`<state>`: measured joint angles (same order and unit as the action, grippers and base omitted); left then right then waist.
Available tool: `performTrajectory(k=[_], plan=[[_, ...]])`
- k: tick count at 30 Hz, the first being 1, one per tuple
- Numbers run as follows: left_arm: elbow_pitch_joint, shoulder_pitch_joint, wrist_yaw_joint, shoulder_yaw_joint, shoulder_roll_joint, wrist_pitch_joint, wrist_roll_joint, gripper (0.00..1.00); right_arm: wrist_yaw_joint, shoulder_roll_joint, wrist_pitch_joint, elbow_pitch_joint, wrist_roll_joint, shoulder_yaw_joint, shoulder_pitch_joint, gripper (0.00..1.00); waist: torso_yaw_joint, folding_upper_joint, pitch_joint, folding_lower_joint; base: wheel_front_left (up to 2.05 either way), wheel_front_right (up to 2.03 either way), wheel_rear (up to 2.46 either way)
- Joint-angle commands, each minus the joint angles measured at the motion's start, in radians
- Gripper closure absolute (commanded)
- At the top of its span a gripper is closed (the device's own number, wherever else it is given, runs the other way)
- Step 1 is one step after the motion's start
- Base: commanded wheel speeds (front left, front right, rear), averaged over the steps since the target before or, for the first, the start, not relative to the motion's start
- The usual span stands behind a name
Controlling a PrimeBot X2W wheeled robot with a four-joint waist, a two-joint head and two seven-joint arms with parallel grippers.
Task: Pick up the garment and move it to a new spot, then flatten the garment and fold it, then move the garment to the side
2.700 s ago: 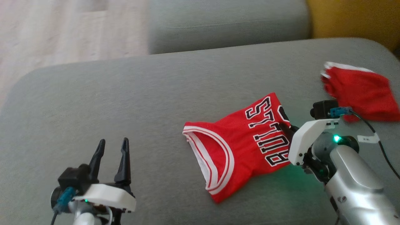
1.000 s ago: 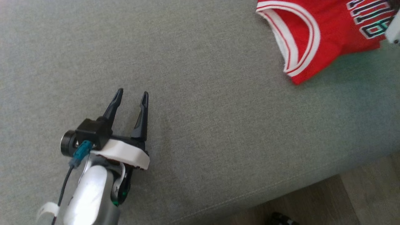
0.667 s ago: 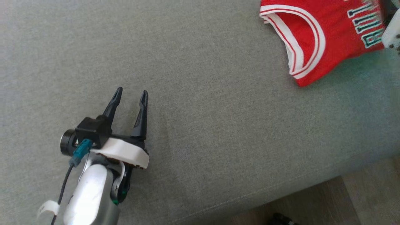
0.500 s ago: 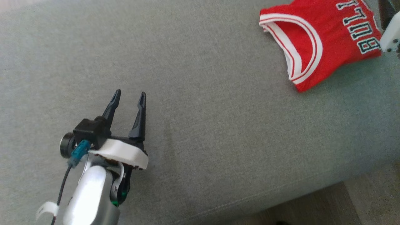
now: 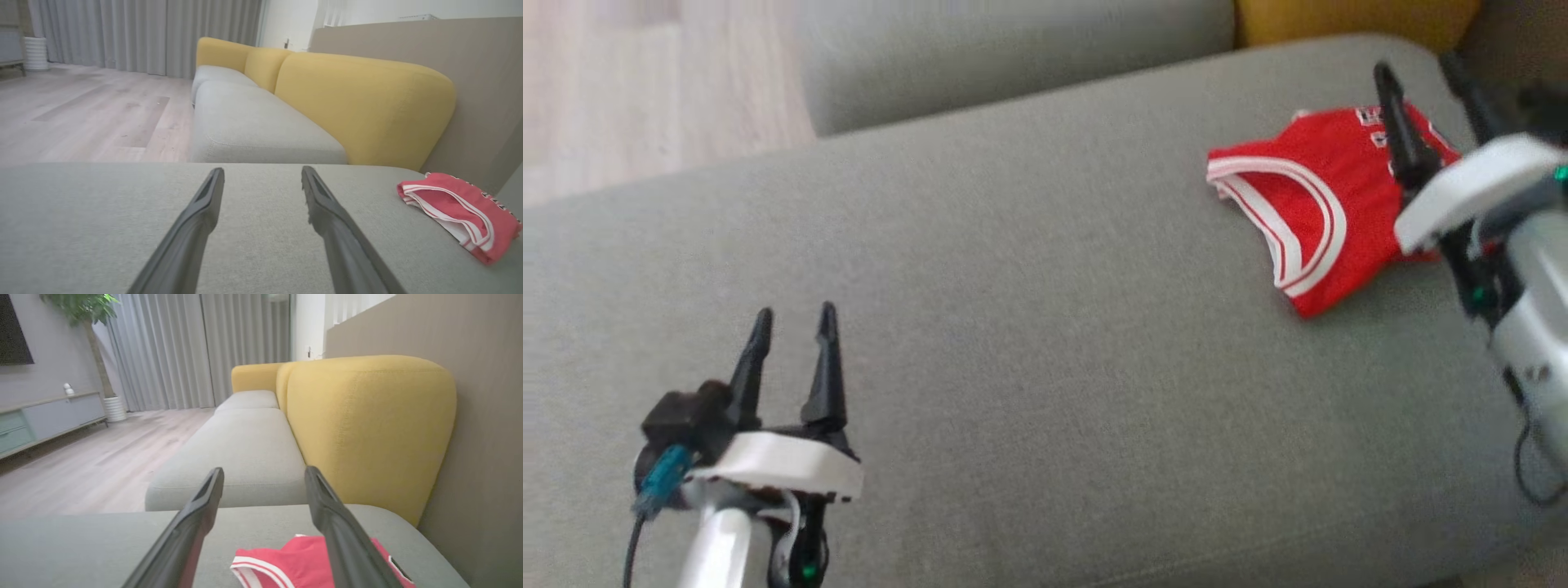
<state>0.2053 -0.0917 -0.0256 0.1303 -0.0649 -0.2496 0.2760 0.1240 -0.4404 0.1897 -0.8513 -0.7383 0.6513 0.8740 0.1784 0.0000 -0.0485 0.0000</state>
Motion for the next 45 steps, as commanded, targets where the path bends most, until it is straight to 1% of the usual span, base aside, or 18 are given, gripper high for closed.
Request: performTrajectory(k=[1,5,6,7,9,13,14,15,20,24,40,41,45], plan=[[-0.045,-0.015,0.015,-0.052,-0.021,-0.012,0.004,0.0,0.007,-0.004,0.026,0.074,0.015,-0.032,-0.059,0.0,-0.048,0.0,0.073,0.0,0.0,0.0,0.0],[-0.066,0.004,0.012,-0.056,-0.035,-0.012,0.0,0.0,0.007,0.012,0.054,0.175,0.069,-0.123,-0.218,0.0,-0.075,0.0,0.098,0.0,0.0,0.0,0.0],[-0.066,0.012,0.019,-0.059,-0.044,-0.012,-0.013,0.0,0.007,0.031,0.062,0.225,0.1,-0.183,-0.302,0.0,-0.086,0.0,0.105,0.0,0.0,0.0,0.0],[-0.066,0.012,0.019,-0.059,-0.044,-0.012,-0.013,0.0,0.007,0.031,0.062,0.225,0.1,-0.183,-0.302,0.0,-0.086,0.0,0.105,0.0,0.0,0.0,0.0],[-0.056,0.016,0.029,-0.063,-0.052,-0.012,-0.028,0.0,0.007,0.051,0.067,0.269,0.142,-0.244,-0.382,0.0,-0.098,0.0,0.109,0.0,0.0,0.0,0.0],[-0.026,0.013,0.042,-0.082,-0.054,-0.012,-0.054,0.0,0.007,0.107,0.071,0.35,0.231,-0.348,-0.517,0.0,-0.115,0.0,0.109,0.0,0.0,0.0,0.0],[-0.014,0.011,0.042,-0.088,-0.055,-0.012,-0.059,0.0,0.007,0.124,0.071,0.369,0.249,-0.367,-0.542,0.0,-0.118,0.0,0.108,0.0,0.0,0.0,0.0],[0.011,0.004,0.039,-0.1,-0.053,-0.012,-0.067,0.0,0.007,0.154,0.072,0.393,0.292,-0.401,-0.584,0.0,-0.124,0.0,0.104,0.0,0.0,0.0,0.0],[0.076,-0.017,0.017,-0.122,-0.042,-0.012,-0.077,0.0,0.007,0.215,0.072,0.418,0.37,-0.438,-0.624,0.0,-0.128,0.0,0.096,0.0,0.0,0.0,0.0],[0.102,-0.029,-0.002,-0.126,-0.031,-0.012,-0.09,0.0,0.007,0.238,0.072,0.41,0.401,-0.444,-0.631,0.0,-0.131,0.0,0.094,0.0,0.0,0.0,0.0],[0.131,-0.04,-0.04,-0.156,-0.005,-0.012,-0.119,0.0,0.007,0.257,0.072,0.385,0.414,-0.436,-0.629,0.0,-0.131,0.0,0.089,0.0,0.0,0.0,0.0],[0.162,0.02,-0.036,-0.114,0.006,0.001,-0.108,1.0,0.0,0.255,0.061,0.353,0.407,-0.457,-0.649,1.0,-0.131,0.0,0.089,0.0,0.0,0.0,0.0],[0.205,0.042,-0.037,-0.116,0.012,0.01,-0.095,1.0,-0.001,0.265,0.055,0.32,0.393,-0.46,-0.676,1.0,-0.132,0.0,0.089,0.0,0.0,0.0,0.0]])
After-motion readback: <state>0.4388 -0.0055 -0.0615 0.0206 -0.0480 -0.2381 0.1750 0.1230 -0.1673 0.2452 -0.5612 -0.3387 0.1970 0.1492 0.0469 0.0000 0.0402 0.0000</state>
